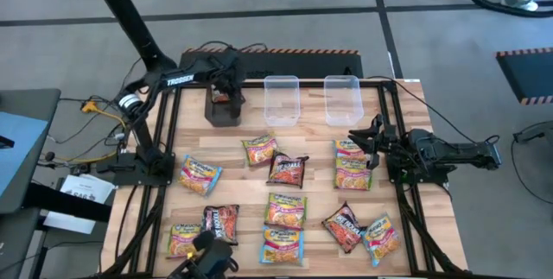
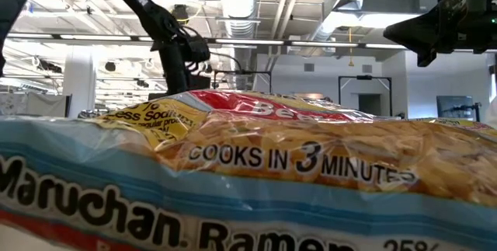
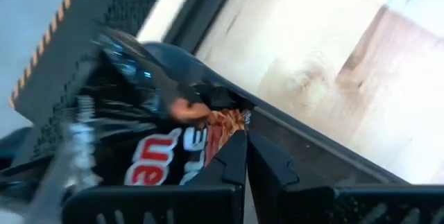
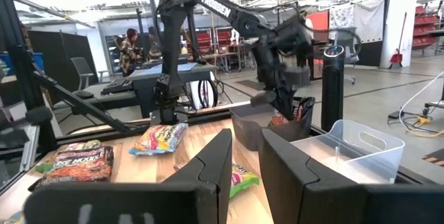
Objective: Sort Maruchan noodles
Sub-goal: Put the top right green noodle pack into the right transparent bin
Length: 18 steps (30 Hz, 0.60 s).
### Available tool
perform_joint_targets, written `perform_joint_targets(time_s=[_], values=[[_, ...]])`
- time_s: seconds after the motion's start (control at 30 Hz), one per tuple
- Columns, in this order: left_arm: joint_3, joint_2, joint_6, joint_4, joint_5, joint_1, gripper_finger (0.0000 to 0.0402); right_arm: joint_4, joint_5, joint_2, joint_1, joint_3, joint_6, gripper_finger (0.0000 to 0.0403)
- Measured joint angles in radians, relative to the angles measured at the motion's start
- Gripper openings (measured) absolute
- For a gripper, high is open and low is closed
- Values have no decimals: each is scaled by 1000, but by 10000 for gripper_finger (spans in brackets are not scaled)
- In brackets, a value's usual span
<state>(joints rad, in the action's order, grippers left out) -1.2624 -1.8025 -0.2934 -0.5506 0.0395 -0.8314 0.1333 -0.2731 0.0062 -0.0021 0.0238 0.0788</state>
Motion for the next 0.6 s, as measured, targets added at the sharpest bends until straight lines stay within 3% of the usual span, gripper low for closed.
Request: perform_joint_targets(time_s=[0.3,0.6], values=[[0,184,68,-69,-8,36,0,42,2,0,0,0,0,100],[0,382,94,-154,-14,172,0,172,15,0,0,0,0,100]])
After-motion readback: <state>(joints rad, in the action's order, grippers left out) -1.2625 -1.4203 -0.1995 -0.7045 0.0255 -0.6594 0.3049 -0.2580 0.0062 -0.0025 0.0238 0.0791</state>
